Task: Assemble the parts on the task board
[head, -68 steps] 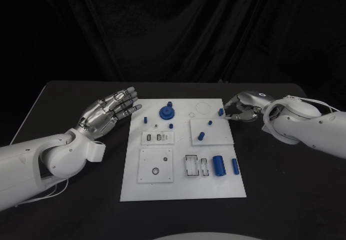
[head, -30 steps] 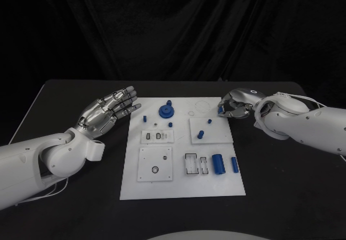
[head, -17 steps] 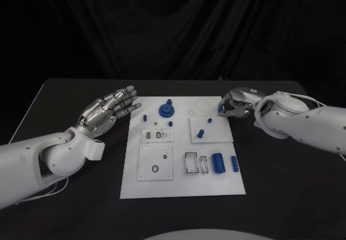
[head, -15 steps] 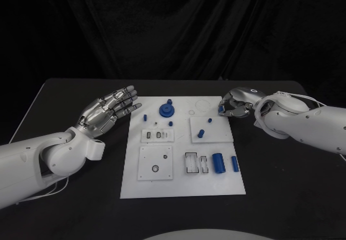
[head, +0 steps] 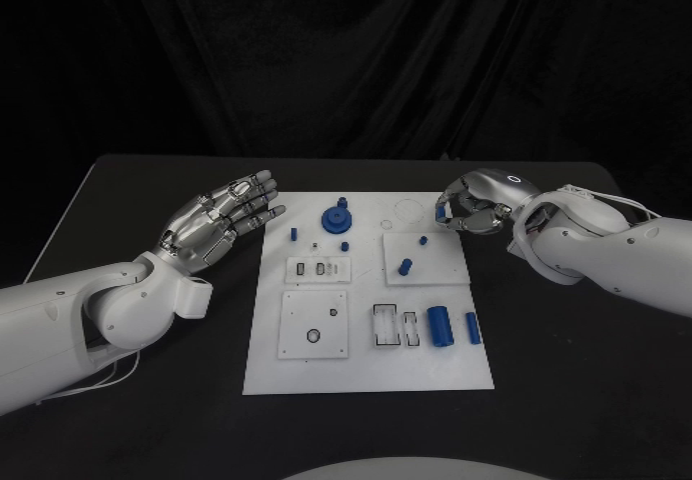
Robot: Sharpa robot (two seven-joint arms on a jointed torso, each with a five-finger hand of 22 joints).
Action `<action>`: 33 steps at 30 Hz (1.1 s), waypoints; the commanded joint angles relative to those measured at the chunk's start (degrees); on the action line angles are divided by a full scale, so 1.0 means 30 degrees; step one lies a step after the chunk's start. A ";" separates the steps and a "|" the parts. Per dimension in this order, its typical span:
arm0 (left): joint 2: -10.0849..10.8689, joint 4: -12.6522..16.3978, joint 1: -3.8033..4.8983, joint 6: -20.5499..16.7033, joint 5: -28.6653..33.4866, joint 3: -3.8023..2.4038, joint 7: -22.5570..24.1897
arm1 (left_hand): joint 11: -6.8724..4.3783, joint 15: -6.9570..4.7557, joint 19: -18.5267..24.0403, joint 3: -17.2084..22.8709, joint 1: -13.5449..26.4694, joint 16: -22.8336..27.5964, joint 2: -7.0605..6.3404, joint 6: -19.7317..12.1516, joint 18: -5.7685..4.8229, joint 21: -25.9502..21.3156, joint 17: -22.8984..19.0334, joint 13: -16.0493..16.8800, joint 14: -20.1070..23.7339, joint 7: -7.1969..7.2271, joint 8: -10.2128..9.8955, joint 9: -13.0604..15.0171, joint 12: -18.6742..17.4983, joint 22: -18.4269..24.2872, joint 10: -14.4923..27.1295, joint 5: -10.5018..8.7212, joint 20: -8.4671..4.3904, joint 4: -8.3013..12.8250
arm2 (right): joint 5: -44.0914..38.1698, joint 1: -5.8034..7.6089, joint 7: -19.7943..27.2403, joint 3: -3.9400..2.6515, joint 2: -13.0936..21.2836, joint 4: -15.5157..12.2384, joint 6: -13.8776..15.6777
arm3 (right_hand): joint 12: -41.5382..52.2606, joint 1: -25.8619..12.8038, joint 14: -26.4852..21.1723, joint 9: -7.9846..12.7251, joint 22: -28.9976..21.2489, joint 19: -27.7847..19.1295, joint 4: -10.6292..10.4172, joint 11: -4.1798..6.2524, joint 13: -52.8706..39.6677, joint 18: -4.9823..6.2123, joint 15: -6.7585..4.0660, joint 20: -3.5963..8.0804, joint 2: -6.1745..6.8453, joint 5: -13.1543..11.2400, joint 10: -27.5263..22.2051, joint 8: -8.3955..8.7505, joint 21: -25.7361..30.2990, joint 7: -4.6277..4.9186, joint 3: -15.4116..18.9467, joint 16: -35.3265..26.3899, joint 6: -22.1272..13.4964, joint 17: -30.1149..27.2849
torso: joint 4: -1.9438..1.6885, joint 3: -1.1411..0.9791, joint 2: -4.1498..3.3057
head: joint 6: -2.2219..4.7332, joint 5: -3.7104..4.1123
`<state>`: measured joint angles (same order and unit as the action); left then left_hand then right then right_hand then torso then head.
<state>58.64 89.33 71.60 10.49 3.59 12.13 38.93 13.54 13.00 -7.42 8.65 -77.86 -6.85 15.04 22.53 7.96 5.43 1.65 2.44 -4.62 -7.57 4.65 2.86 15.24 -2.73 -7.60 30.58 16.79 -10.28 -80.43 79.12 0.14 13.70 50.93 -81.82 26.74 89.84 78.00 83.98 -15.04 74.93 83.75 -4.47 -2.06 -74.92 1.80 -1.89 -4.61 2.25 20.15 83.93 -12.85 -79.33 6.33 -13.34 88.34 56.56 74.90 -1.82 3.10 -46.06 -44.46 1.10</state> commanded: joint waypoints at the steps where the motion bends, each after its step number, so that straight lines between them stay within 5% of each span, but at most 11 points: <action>1: -0.0012 0.0036 -0.0032 0.0238 0.0030 -0.0016 0.1855 | 0.0087 0.0125 -0.0140 0.0100 0.0254 -0.0046 -0.0007 -0.0013 -0.0205 0.0082 0.0002 0.0008 0.0006 -0.0102 0.0053 0.0014 0.0059 -0.0013 0.0005 0.0100 -0.0035 0.0030 | -0.0619 0.0309 -0.0017 -0.0078 0.0079 -0.0857 0.1745 | 0.0053 0.0160 0.1804 -0.0576 0.3523 0.0127 0.0149 0.0121 -0.5028 0.0335 -0.0036 0.0087 -0.0011 0.0193 0.2024 -0.0129 -0.0020 -0.0142 0.0012 0.0037 0.0161 0.4563 | -0.0007 0.0000 -0.0005 | -0.0050 -0.0019; 7: -0.0065 0.0036 -0.0034 0.0248 0.0030 -0.0016 0.1834 | 0.0089 0.0128 -0.0151 0.0121 0.0264 -0.0065 -0.0011 0.0023 -0.0207 0.0090 0.0007 0.0013 -0.0006 -0.0103 0.0063 0.0020 0.0089 -0.0017 -0.0012 0.0101 -0.0034 0.0033 | -0.1576 0.0674 -0.0634 -0.0110 -0.0217 -0.2845 0.0760 | 0.0053 0.0114 0.1787 -0.0726 0.3504 0.0106 0.0184 0.0138 -0.5028 0.0352 -0.0056 0.0116 0.0002 0.0532 0.2024 -0.0219 0.0056 -0.0156 -0.0035 -0.0013 0.0048 0.4517 | 0.0009 0.0009 0.0001 | -0.0063 -0.0041; 13: -0.0081 0.0000 -0.0036 0.0254 0.0030 -0.0016 0.1800 | 0.0091 0.0130 -0.0145 0.0133 0.0270 -0.0059 -0.0016 0.0017 -0.0209 0.0086 0.0006 0.0014 -0.0002 -0.0105 0.0063 0.0019 0.0087 -0.0014 -0.0013 0.0101 -0.0034 0.0035 | -0.2598 0.0314 -0.0983 -0.0091 -0.0962 -0.4128 -0.0264 | 0.0053 0.0170 0.1812 -0.1005 0.3550 0.0173 0.0358 0.0250 -0.5028 0.0335 -0.0146 0.0185 0.0013 0.0867 0.2024 -0.0521 -0.0010 -0.0277 -0.0133 0.0040 0.0230 0.4565 | -0.0010 0.0007 0.0000 | -0.0132 -0.0118; 21: -0.0198 0.0007 -0.0041 0.0293 0.0030 -0.0016 0.1824 | 0.0091 0.0130 -0.0145 0.0133 0.0270 -0.0059 -0.0016 0.0017 -0.0209 0.0086 0.0006 0.0014 -0.0002 -0.0105 0.0063 0.0019 0.0087 -0.0014 -0.0013 0.0101 -0.0034 0.0035 | -0.3109 -0.0285 -0.1707 -0.0088 -0.2516 -0.4145 -0.1690 | 0.0053 -0.0030 0.1765 -0.1117 0.3442 0.0047 0.0336 0.0288 -0.5028 0.0407 -0.0189 0.0230 0.0101 0.0965 0.2024 -0.0575 0.0271 -0.0306 -0.0088 -0.0092 0.0170 0.4443 | 0.0001 -0.0003 -0.0014 | -0.0110 -0.0337; 33: -0.0210 -0.0021 -0.0046 0.0286 0.0030 -0.0016 0.1794 | 0.0091 0.0130 -0.0145 0.0133 0.0270 -0.0059 -0.0016 0.0017 -0.0209 0.0086 0.0006 0.0014 -0.0002 -0.0105 0.0063 0.0019 0.0087 -0.0014 -0.0013 0.0101 -0.0034 0.0035 | -0.3959 -0.0692 -0.2400 -0.0092 -0.4275 -0.3010 -0.1963 | 0.0053 -0.0302 0.1780 -0.1294 0.3400 0.0030 0.0406 0.0311 -0.5028 0.0437 -0.0229 0.0291 0.0174 0.1535 0.2024 -0.0581 0.0413 -0.0309 -0.0198 -0.0075 -0.0013 0.4457 | -0.0038 -0.0002 -0.0020 | -0.0280 -0.0381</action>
<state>58.04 89.16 71.56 10.56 3.59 12.13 38.94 13.54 13.00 -7.42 8.81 -77.63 -6.85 14.81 22.53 7.96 5.43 1.64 2.44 -4.62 -7.58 4.65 2.86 15.24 -2.73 -7.60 30.58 16.79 -10.12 -90.24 77.19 -4.76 13.47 38.20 -91.06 22.00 89.84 77.58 83.99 -15.03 74.91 83.96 -3.53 -1.63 -74.91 2.72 -2.30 -3.99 2.67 24.41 83.94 -13.52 -78.32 6.10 -13.83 88.35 56.35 74.90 -1.88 3.13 -46.10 -45.23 0.00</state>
